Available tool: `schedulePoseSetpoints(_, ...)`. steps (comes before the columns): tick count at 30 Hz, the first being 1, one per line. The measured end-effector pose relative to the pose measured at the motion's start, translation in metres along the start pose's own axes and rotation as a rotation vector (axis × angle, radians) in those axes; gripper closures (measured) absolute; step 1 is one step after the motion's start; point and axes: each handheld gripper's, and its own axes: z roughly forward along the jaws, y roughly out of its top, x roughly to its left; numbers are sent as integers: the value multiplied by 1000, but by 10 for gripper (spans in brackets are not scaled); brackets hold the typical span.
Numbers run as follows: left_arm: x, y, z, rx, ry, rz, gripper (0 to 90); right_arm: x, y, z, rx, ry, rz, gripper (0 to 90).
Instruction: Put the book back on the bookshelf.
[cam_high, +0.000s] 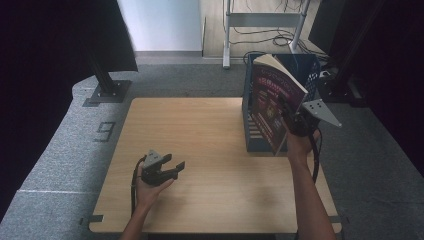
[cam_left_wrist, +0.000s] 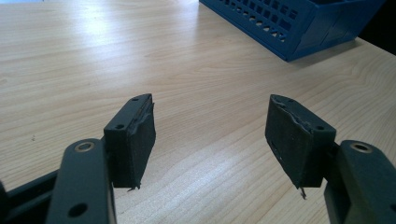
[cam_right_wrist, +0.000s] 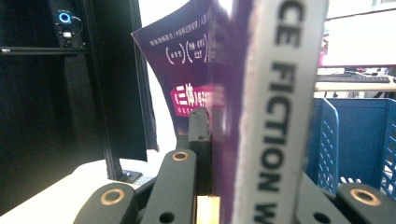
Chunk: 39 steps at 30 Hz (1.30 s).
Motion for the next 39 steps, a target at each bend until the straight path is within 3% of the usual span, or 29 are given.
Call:
schedulePoseSetpoints(15,1,0,-1,-1,1,-2,336,-10,-4,15,6,-44,3,817)
schedulePoseSetpoints(39,1,1,-2,-11,-2,-10,336,-12,-8,49,16,-99,-13,817)
